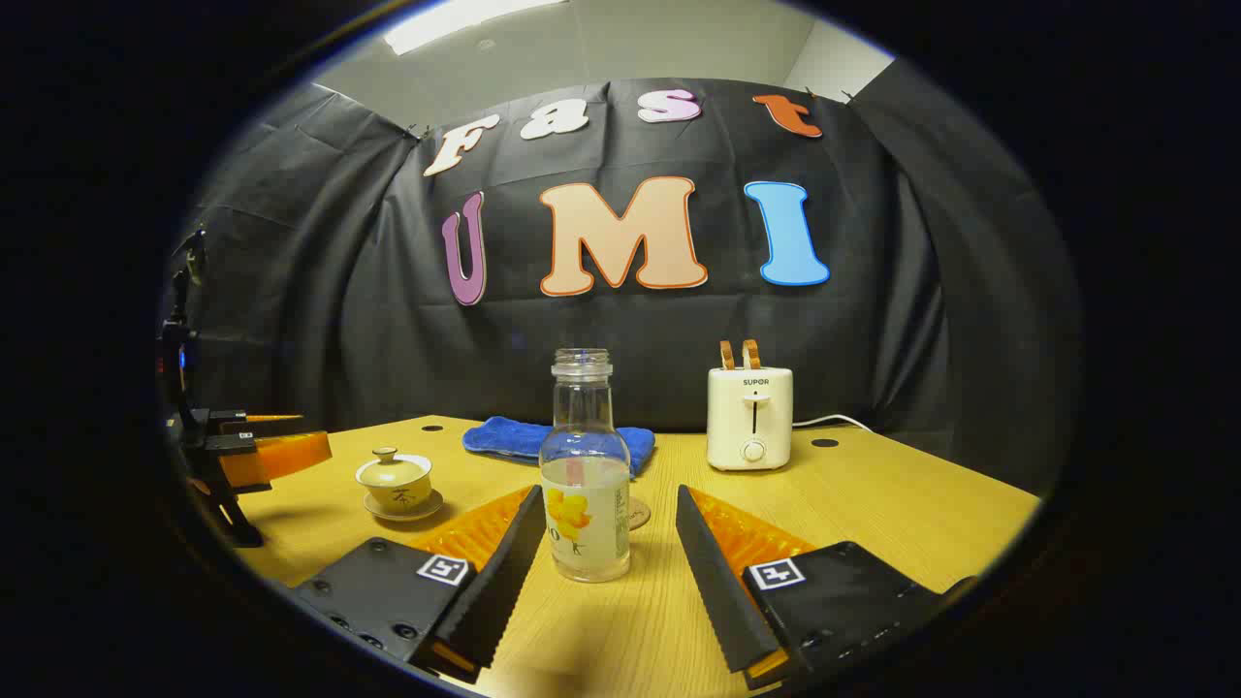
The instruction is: Open the teacup lid with one hand, grasp the water bottle and pour water into the teacup with the other hand; after pouring, place the water bottle on the coaster and then close the teacup lid.
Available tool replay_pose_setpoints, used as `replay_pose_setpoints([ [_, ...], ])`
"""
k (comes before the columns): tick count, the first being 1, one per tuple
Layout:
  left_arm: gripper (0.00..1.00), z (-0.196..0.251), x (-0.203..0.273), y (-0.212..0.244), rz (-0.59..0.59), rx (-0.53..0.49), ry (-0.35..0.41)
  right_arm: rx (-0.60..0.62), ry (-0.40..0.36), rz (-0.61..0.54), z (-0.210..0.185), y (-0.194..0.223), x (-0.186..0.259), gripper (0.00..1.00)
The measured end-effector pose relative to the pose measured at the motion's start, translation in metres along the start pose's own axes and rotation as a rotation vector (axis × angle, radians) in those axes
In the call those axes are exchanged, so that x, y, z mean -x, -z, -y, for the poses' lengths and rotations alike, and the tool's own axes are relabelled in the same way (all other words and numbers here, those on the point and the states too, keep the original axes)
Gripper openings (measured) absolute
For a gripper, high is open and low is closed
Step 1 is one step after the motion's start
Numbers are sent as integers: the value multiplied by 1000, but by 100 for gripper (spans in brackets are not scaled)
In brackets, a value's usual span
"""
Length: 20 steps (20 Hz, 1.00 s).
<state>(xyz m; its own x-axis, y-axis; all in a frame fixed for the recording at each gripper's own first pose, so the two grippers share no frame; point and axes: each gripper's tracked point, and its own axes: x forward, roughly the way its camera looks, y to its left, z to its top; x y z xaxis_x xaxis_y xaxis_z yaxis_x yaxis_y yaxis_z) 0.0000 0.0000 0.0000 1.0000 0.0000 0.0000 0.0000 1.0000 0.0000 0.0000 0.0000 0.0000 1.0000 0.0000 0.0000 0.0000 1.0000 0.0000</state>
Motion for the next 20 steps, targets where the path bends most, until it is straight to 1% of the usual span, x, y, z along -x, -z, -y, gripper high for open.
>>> replay_pose_setpoints([
  [3,94,-1,0,1,-7,1,-2,0,0,-1,0,0,0,88],
  [7,94,3,0,3,-7,0,19,0,-1,0,0,1,0,88],
  [10,94,3,-2,4,-10,1,20,0,-1,0,0,0,1,88],
  [13,96,5,-3,1,-4,2,21,-1,-1,-1,-1,0,0,88],
  [20,95,7,-2,2,-1,3,38,0,-5,-1,-1,1,1,88],
])
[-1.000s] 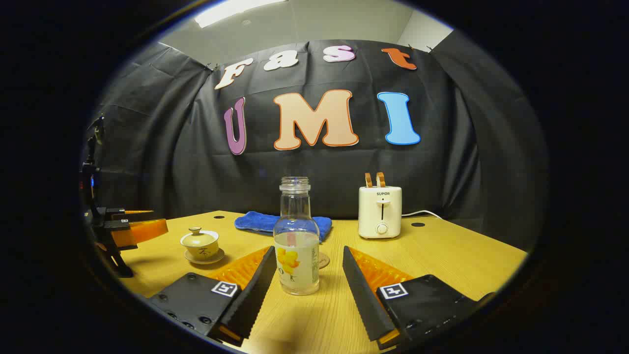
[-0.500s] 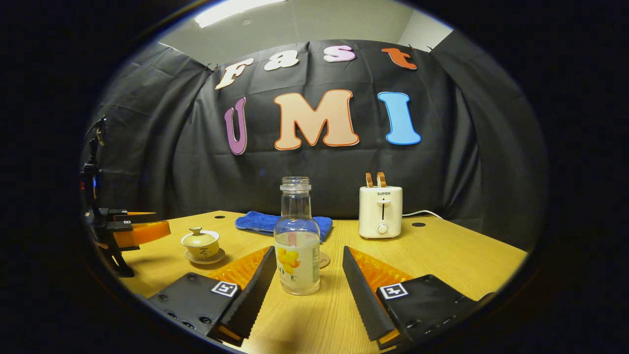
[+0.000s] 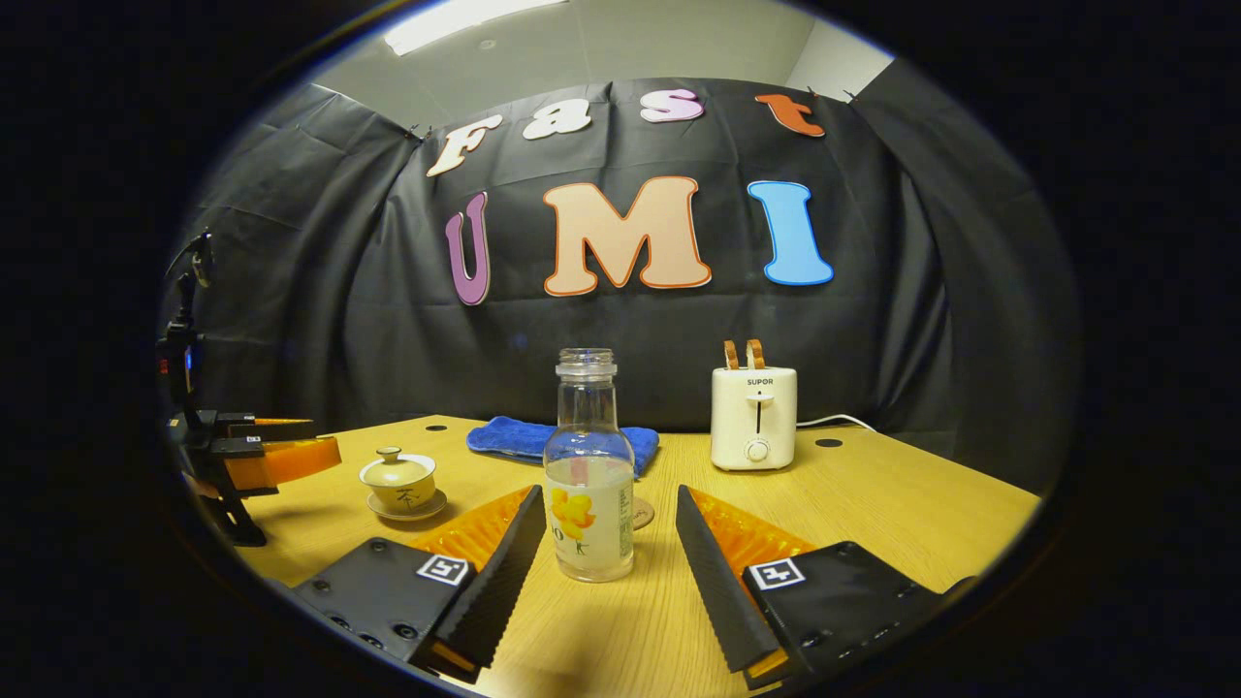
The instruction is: Open the teacup lid with one hand, grasp the water bottle and pour water into the teacup with the other hand; after pouring, place the water bottle on the coaster and then close the teacup lid.
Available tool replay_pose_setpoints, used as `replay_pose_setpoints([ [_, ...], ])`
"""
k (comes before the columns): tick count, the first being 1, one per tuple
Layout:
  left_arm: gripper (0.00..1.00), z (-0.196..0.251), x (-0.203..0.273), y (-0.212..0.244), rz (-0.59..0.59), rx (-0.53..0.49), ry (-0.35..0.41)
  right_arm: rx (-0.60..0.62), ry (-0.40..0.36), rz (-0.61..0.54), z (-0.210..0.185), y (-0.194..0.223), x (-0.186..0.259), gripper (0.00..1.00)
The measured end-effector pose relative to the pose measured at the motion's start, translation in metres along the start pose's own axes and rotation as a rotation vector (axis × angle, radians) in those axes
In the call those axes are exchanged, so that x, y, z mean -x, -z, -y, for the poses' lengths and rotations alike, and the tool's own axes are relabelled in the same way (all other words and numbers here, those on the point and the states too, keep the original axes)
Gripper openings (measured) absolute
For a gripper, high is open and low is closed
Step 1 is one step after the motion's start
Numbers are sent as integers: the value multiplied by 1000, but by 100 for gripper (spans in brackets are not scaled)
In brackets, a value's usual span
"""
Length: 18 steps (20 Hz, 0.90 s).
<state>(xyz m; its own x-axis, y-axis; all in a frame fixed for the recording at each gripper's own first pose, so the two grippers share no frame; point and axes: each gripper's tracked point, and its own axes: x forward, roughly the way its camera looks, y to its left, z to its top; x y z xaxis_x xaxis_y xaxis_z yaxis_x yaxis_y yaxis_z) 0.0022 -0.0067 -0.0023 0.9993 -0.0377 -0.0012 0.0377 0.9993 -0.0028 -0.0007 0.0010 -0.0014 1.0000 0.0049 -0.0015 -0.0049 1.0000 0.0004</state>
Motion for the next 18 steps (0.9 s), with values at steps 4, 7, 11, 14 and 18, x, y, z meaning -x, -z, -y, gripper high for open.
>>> replay_pose_setpoints([
  [4,96,1,-1,2,-3,-1,3,0,1,1,0,-1,-1,81],
  [7,95,-2,-2,2,-6,-1,-7,0,0,1,0,-1,-1,88],
  [11,95,7,-12,3,-7,-2,34,0,-5,2,-1,-1,-1,88],
  [14,96,10,-22,3,-7,-1,54,0,-4,2,-1,-1,-1,88],
  [18,96,15,-39,5,-20,-3,76,0,-4,2,-1,-1,-1,88],
])
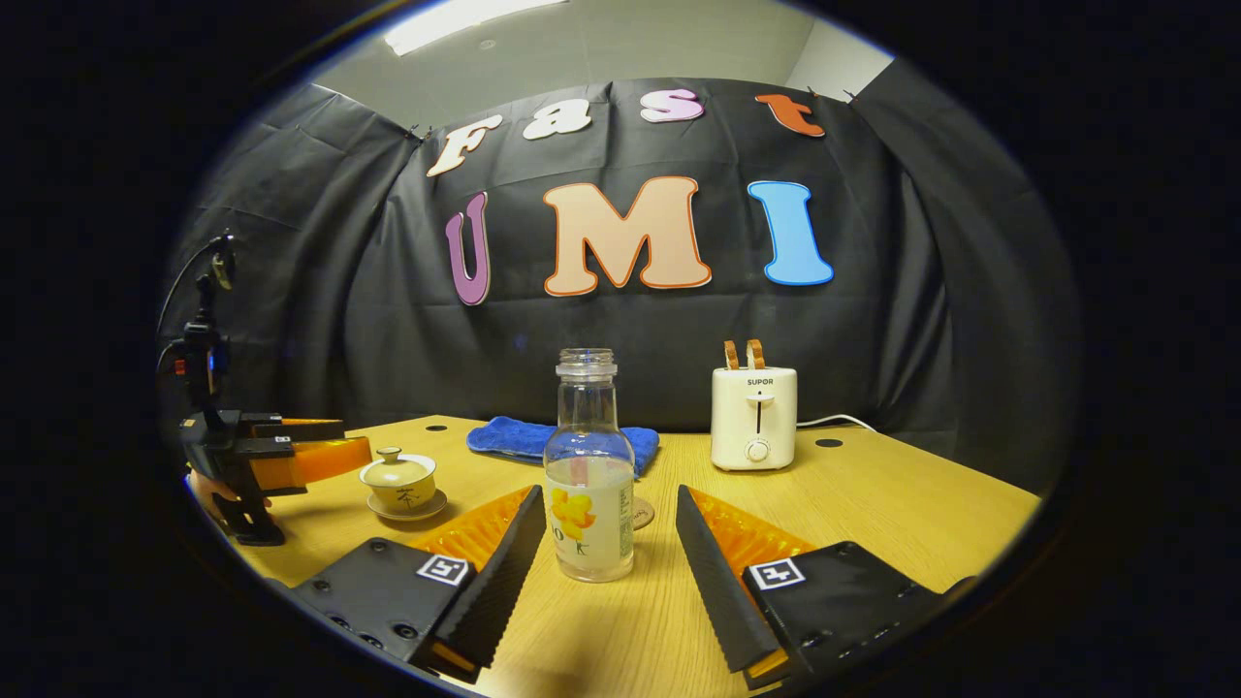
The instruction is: Open the teacup lid with one hand, grasp the water bottle and pour water into the teacup with the other hand; after pouring, place the water bottle on the coaster and then close the teacup lid.
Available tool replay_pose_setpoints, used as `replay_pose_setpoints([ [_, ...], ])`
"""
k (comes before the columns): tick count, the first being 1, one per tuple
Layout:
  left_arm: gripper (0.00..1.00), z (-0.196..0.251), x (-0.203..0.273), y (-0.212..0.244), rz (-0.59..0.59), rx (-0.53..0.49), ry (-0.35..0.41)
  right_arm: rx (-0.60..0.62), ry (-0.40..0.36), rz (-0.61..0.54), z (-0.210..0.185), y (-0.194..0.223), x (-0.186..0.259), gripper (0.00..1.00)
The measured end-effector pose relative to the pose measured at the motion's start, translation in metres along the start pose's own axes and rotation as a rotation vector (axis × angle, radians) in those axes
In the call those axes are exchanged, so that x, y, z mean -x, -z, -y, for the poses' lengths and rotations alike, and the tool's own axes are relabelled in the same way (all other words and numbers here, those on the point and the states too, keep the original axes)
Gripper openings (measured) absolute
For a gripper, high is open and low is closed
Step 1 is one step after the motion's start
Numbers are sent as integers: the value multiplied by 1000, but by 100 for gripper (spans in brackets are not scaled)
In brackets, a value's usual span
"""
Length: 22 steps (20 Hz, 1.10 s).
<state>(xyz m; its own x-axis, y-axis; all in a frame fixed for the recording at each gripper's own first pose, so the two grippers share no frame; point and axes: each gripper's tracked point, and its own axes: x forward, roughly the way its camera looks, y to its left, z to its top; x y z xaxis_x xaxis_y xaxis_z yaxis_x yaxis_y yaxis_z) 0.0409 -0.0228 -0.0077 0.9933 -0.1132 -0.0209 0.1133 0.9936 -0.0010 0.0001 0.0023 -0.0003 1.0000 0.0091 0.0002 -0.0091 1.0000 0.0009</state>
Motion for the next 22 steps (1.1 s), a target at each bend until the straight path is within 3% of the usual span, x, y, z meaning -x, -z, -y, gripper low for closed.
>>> replay_pose_setpoints([
  [10,95,6,-33,13,-88,-28,51,0,0,1,0,1,0,88],
  [14,78,9,-40,21,-126,-36,62,0,-10,0,-2,1,1,88],
  [22,54,14,-42,22,-132,-38,90,-1,-22,0,-3,1,1,88],
])
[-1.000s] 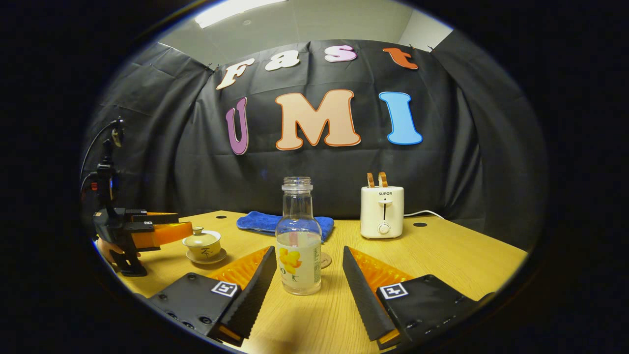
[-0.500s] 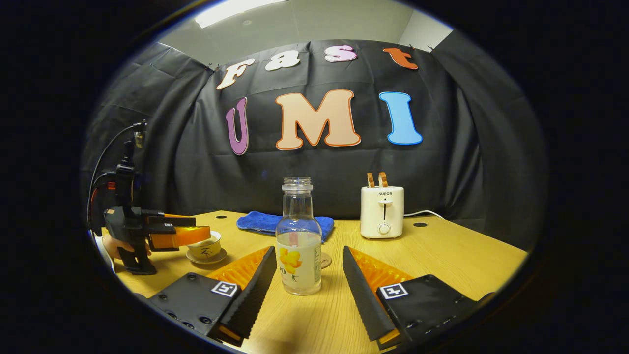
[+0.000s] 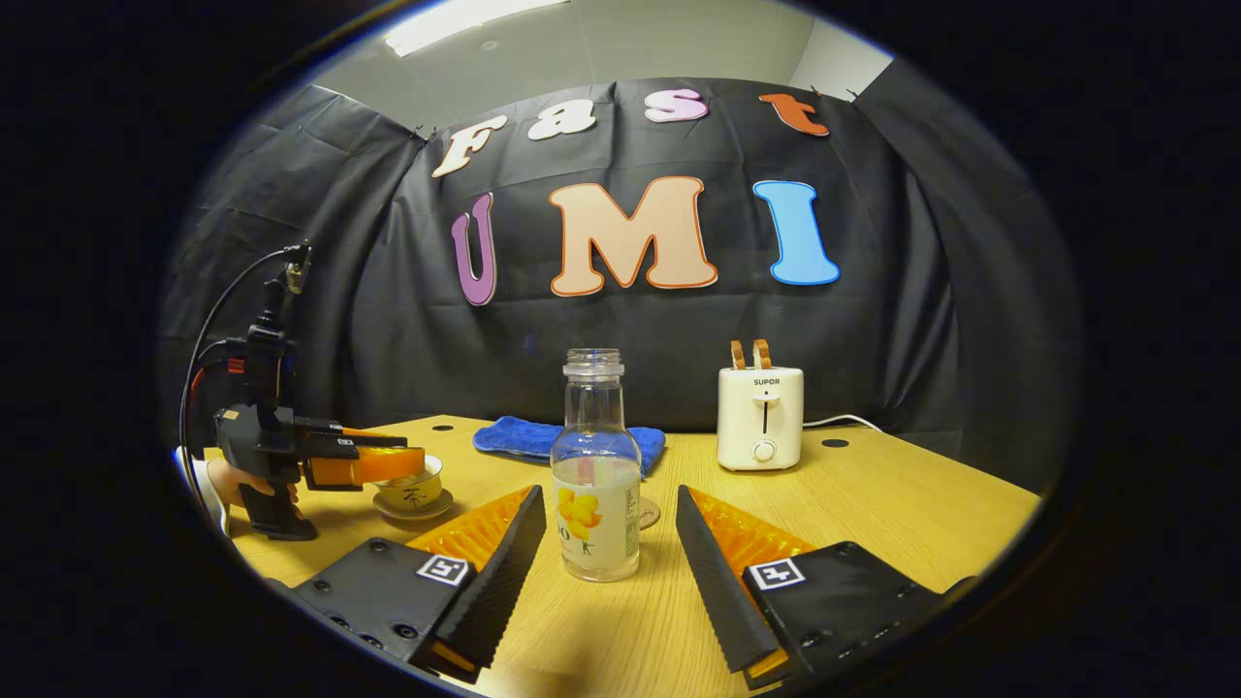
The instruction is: Open the teacup lid with one hand, grasp the water bottle and pour water into the teacup with the other hand; after pouring, place the water bottle on the coaster and then close the teacup lid.
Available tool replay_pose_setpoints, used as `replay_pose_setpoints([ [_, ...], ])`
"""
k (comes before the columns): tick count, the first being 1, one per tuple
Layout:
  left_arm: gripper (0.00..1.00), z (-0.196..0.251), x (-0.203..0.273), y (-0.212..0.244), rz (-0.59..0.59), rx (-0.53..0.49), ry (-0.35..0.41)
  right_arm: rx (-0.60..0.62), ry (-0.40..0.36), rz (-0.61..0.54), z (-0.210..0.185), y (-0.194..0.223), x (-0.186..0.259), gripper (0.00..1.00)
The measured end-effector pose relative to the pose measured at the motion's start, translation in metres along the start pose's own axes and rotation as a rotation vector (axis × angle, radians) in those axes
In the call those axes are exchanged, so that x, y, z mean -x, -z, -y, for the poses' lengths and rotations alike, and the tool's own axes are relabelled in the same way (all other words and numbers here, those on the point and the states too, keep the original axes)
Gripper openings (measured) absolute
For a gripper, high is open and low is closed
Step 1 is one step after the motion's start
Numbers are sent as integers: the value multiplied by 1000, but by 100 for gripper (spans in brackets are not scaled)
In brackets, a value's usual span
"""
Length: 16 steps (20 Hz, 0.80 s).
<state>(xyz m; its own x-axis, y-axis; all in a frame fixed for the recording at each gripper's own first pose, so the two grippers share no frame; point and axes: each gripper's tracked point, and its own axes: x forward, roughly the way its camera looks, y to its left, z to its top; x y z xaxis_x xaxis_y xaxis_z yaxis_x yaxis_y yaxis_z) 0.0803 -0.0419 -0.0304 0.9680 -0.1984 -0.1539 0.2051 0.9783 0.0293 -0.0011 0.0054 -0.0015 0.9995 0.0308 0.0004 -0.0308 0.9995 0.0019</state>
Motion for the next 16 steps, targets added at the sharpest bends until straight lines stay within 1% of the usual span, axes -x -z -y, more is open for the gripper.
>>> replay_pose_setpoints([
  [1,45,-1,0,0,3,1,-1,0,-1,0,0,0,0,88],
  [3,40,-2,0,-2,14,6,-6,0,-1,0,0,-1,-1,88],
  [4,33,-2,2,-3,18,8,-8,0,-2,0,0,0,-1,88],
  [5,29,-2,0,-1,14,10,-7,0,-3,0,0,0,0,88],
  [12,29,-3,3,-5,44,25,-11,0,-15,-1,-3,0,-1,88],
  [16,29,-5,11,-17,129,45,-16,-3,-47,-6,-8,2,-3,88],
])
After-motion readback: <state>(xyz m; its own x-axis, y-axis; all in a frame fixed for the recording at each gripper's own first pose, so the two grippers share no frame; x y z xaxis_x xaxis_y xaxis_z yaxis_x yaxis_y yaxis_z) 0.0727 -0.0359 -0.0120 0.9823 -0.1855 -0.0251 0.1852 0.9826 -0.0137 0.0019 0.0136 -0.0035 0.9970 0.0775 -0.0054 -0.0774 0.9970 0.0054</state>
